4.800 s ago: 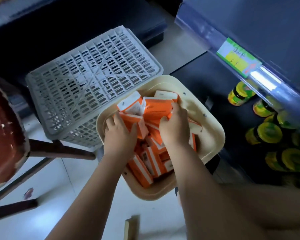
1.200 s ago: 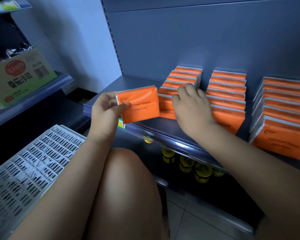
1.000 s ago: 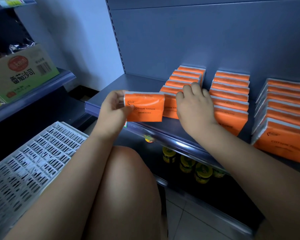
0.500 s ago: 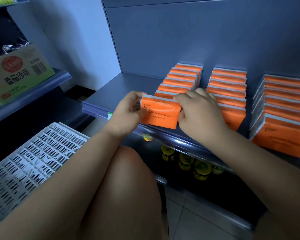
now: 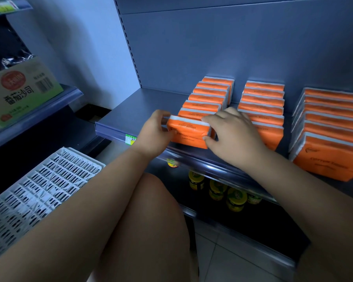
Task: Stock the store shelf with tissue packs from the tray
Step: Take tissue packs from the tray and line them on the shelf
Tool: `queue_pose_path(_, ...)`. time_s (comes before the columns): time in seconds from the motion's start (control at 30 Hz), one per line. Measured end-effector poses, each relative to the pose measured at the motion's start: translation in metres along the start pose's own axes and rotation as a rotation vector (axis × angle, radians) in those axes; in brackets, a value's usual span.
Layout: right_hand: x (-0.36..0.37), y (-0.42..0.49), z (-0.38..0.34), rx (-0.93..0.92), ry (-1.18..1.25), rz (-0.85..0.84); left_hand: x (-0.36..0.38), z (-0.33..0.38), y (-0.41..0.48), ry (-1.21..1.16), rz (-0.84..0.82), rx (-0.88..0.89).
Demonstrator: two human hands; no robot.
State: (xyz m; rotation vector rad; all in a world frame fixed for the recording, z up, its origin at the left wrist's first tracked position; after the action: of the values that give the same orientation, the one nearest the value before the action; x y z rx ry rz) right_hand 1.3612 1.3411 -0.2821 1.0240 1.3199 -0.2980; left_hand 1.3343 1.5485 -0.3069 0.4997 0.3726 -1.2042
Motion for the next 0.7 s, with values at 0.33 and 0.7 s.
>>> queue_pose_path(0.33, 0.003, 0.0, 0.005, 0.033, -0.063, 0.038, 0.009, -0.005, 0.014, 0.081, -0.036, -0.009)
queue_pose_path(0.7, 0.005, 0.002, 0.005, 0.054, -0.074, -0.007, 0.012, -0.005, 0.021, 0.083, -0.046, -0.03)
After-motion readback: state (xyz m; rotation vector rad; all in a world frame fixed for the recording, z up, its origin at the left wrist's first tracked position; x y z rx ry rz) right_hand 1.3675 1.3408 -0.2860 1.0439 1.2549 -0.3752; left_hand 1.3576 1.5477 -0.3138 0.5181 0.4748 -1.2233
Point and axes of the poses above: each hand's wrist, its own y-axis towards the middle knuckle, its own x-axis out of the palm, z = x × y, the point moved 6 cm from there along y, towards the middle knuckle, and after that the axes turned 2 degrees about -y, right-handed, at the moved point
